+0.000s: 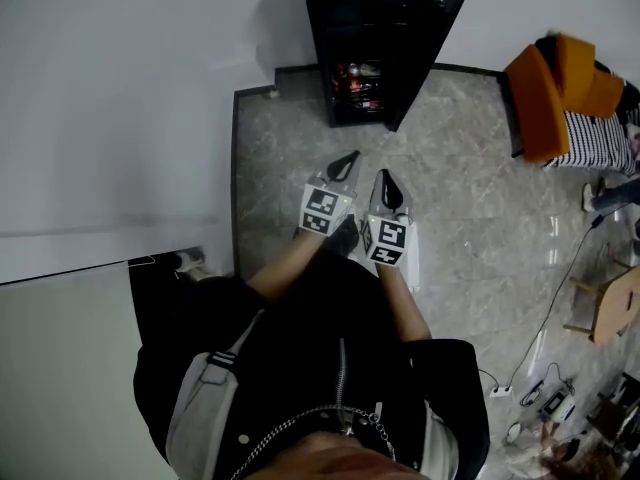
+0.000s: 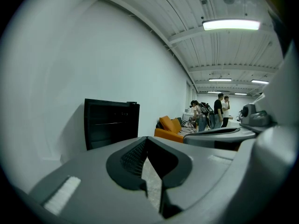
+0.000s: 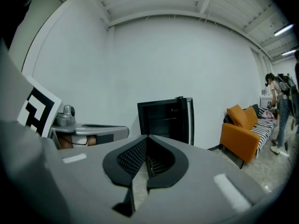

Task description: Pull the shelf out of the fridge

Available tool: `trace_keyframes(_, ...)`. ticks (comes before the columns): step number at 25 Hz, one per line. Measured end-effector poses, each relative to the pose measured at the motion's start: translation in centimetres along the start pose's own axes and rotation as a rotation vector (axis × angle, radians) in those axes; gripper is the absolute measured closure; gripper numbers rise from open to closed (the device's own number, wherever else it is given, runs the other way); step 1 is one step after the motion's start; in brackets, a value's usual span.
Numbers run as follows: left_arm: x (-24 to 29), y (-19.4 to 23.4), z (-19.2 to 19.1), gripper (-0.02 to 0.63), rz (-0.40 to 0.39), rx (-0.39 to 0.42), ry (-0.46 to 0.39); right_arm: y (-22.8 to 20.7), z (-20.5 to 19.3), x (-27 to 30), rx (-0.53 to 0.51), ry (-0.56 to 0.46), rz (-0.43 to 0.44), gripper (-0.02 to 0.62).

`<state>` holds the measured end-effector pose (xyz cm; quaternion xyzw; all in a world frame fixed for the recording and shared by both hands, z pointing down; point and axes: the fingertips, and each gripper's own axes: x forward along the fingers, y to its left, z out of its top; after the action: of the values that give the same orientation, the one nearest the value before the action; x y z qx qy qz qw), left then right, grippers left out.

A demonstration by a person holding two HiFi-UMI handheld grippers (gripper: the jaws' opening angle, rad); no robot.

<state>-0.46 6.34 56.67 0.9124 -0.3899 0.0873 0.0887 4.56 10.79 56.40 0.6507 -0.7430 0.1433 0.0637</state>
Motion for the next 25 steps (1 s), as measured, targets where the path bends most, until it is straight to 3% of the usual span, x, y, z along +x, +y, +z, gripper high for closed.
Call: trace_keyframes(25, 10.4, 10.9, 4.3, 0.595, 0.050, -0.040, -0.045, -1.7, 5.6, 14.3, -0.057, 0.008, 0.031, 0.594)
